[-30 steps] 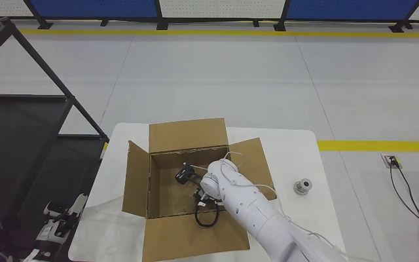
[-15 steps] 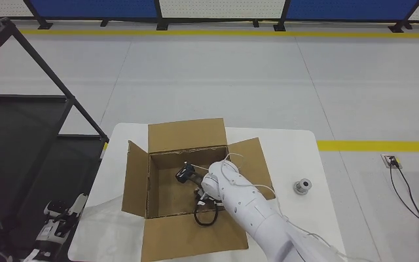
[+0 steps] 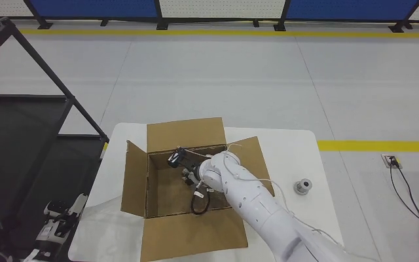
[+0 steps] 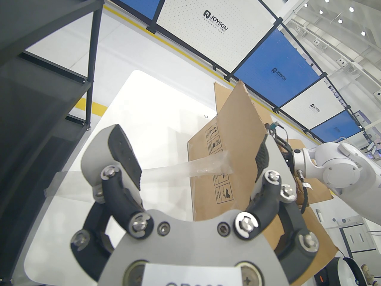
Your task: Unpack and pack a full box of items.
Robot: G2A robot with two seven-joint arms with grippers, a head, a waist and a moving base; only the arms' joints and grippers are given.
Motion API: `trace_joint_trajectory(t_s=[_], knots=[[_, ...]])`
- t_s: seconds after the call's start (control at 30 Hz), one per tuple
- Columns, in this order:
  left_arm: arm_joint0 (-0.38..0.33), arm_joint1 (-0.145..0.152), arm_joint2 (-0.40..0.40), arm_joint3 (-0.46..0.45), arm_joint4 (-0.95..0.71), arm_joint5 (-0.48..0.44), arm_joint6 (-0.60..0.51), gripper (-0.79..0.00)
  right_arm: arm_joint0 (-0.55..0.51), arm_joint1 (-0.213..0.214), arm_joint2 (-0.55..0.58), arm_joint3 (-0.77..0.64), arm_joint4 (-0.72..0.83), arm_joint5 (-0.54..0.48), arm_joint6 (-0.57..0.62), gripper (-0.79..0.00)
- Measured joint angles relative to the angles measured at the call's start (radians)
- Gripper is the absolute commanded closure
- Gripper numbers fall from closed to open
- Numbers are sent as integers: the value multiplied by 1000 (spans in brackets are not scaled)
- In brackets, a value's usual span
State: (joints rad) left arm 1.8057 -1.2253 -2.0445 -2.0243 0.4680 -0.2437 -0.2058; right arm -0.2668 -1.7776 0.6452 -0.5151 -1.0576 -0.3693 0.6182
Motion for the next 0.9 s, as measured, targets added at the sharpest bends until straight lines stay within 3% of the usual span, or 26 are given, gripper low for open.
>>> trace_joint_trajectory(t_s=[0.2,0.33,0.53,0.67,0.9], knots=[[0,0,0,0,0,0,0,-785,-138,90,83,-326,-120,44,0,0],[0,0,0,0,0,0,0,-785,-318,165,186,-660,-236,61,61,0],[0,0,0,0,0,0,0,-785,-535,220,316,-985,-329,110,58,0],[0,0,0,0,0,0,0,-785,-619,232,371,-1073,-329,167,0,0],[0,0,0,0,0,0,0,-785,-618,231,370,-1072,-330,166,2,0]])
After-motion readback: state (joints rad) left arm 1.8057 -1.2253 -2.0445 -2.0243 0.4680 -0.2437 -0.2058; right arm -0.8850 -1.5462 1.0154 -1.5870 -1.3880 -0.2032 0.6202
